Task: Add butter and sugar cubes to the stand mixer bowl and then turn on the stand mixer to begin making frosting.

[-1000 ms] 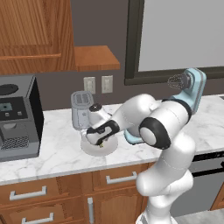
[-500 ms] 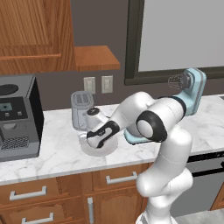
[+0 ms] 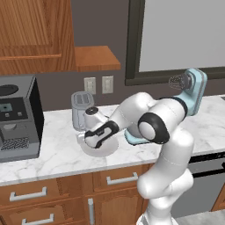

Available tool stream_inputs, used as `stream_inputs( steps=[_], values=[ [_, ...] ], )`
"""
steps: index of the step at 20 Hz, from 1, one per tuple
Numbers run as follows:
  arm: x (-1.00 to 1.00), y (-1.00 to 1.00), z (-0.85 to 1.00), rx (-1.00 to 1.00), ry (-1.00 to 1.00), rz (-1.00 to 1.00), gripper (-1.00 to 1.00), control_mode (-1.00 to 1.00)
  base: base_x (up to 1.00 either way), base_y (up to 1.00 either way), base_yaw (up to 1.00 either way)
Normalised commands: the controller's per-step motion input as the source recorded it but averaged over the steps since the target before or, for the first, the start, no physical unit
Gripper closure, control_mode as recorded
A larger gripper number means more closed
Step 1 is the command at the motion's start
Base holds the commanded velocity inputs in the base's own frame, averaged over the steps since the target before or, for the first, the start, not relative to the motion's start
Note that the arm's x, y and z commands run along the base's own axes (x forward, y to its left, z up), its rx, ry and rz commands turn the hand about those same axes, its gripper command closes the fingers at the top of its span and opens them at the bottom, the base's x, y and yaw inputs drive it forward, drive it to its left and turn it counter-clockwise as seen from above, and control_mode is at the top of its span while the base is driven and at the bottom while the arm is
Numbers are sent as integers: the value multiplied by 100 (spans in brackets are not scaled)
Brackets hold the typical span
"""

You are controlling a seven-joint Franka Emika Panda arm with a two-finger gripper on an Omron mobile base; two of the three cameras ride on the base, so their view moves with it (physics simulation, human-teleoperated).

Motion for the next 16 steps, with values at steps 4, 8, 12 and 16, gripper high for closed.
stream_inputs(
  steps=[4,8,12,16],
  values=[
    [-37,-21,83,13,-8,0,100,-100,0,0,0],
    [-35,-28,100,13,-9,0,100,-100,0,0,0],
    [-24,-28,100,7,-4,0,100,-100,0,0,0],
    [-10,-28,88,0,0,0,100,-100,0,0,0]
  ],
)
